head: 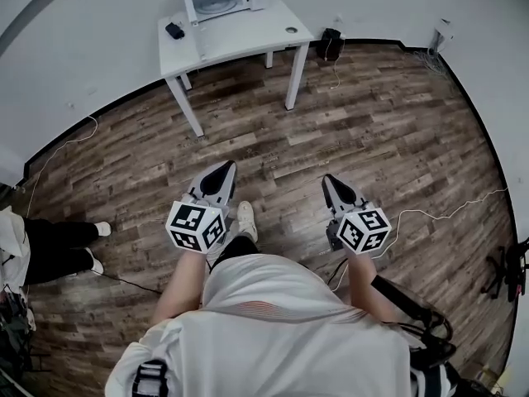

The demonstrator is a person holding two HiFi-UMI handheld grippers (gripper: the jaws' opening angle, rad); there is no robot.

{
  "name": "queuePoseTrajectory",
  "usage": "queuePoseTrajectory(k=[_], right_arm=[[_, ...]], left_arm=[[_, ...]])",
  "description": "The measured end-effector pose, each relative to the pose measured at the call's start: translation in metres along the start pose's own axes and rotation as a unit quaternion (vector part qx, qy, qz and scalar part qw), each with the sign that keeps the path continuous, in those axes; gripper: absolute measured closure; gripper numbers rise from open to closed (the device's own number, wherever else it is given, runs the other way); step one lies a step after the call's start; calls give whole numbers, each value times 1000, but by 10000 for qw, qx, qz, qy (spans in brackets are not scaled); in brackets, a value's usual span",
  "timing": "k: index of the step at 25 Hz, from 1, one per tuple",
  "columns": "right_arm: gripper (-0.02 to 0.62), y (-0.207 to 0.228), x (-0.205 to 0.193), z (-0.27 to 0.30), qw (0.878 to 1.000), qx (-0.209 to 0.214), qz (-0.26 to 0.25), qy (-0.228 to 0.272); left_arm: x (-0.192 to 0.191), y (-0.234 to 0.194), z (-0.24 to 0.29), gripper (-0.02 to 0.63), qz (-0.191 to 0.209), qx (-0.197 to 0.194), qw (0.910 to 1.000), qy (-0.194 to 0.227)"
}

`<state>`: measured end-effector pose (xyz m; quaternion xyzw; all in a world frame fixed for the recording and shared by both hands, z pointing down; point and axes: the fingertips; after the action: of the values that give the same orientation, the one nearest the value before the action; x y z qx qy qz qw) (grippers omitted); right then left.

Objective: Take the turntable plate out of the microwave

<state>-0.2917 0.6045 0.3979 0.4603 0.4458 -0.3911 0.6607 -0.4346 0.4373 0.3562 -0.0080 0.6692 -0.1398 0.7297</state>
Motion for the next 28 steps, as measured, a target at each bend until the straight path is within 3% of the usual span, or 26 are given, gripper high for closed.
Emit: queuePoseTrajectory(k=[8, 22, 28], right_arm=[[592, 29, 30, 71, 9999, 22, -108, 16], [592, 44, 87, 244, 9996, 144, -242, -59], [592, 48, 104, 291, 9996, 127, -267, -15]], left_arm=[[18, -49, 63, 595, -10, -33, 10000, 49], [70, -193, 154, 595, 35, 227, 9994, 259], [81, -237, 181, 595, 16, 225, 9994, 249]])
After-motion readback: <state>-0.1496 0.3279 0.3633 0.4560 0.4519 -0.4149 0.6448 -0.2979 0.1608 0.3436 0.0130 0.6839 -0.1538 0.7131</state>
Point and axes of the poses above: the fingertips, and each gripper's own axes: z forward along the fingers, y to its right, x out of its top, and after that the axes turned 3 degrees about y, right-handed
